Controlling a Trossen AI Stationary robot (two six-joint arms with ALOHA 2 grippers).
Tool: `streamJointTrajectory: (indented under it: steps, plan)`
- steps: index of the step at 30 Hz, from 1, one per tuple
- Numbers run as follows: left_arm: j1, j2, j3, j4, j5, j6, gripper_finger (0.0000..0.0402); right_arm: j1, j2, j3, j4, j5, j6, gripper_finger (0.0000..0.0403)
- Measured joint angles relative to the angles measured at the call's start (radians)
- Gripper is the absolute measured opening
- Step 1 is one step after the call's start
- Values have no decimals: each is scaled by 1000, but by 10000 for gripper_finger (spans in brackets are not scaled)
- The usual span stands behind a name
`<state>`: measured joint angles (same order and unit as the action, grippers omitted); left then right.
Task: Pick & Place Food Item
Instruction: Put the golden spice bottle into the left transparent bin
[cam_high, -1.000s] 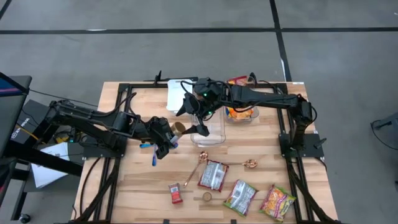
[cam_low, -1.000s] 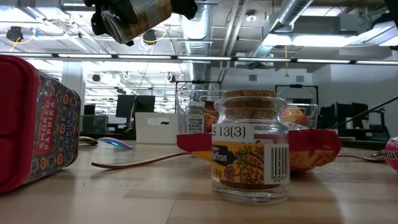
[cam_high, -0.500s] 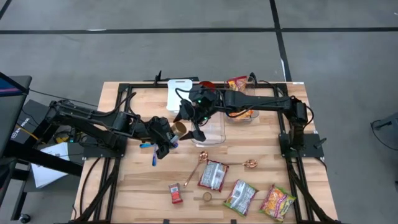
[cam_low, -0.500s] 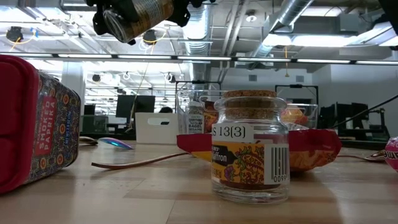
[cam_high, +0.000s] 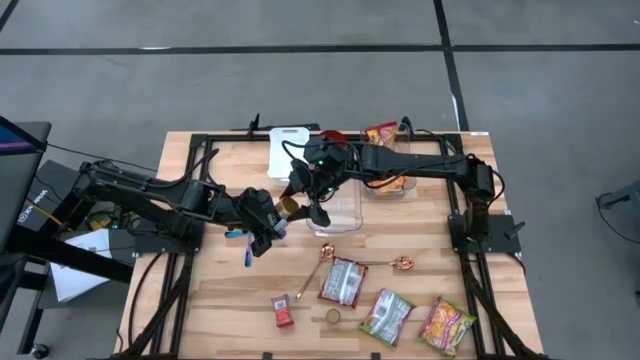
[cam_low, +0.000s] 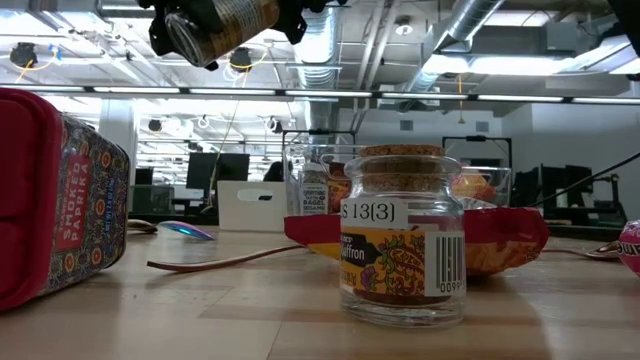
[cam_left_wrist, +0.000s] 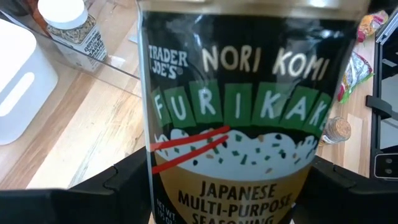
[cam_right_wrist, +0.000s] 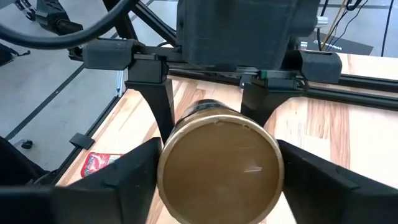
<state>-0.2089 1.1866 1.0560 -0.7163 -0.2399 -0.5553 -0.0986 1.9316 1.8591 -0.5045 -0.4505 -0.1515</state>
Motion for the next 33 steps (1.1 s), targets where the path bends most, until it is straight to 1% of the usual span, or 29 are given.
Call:
streamJointTrajectory:
  steps: [1,10,12,17,19,21,24,27,33]
  plan:
    - [0,0,0,-2,-1,1,270,0,0,0,0,0,2,266]
    - [0,0,-1,9,-4,0,271,0,0,0,-4,-2,2,267]
    - [0,0,-1,7,1,-16,290,0,0,0,-4,-1,5,267]
    - [1,-4,0,-29,27,-59,364,0,3,0,-30,4,8,267]
    - [0,-9,0,-62,50,-74,382,-1,3,0,-44,4,10,267]
    - [-1,-18,0,-128,72,-88,392,-7,3,0,-72,5,10,267]
    - [-2,-35,0,-230,110,-114,393,-21,3,1,-122,9,10,267]
    - [-2,-61,0,-304,137,-134,386,-46,3,41,-250,43,-16,267]
    - [-2,-123,0,-339,133,-141,373,-100,1,164,-541,128,-104,267]
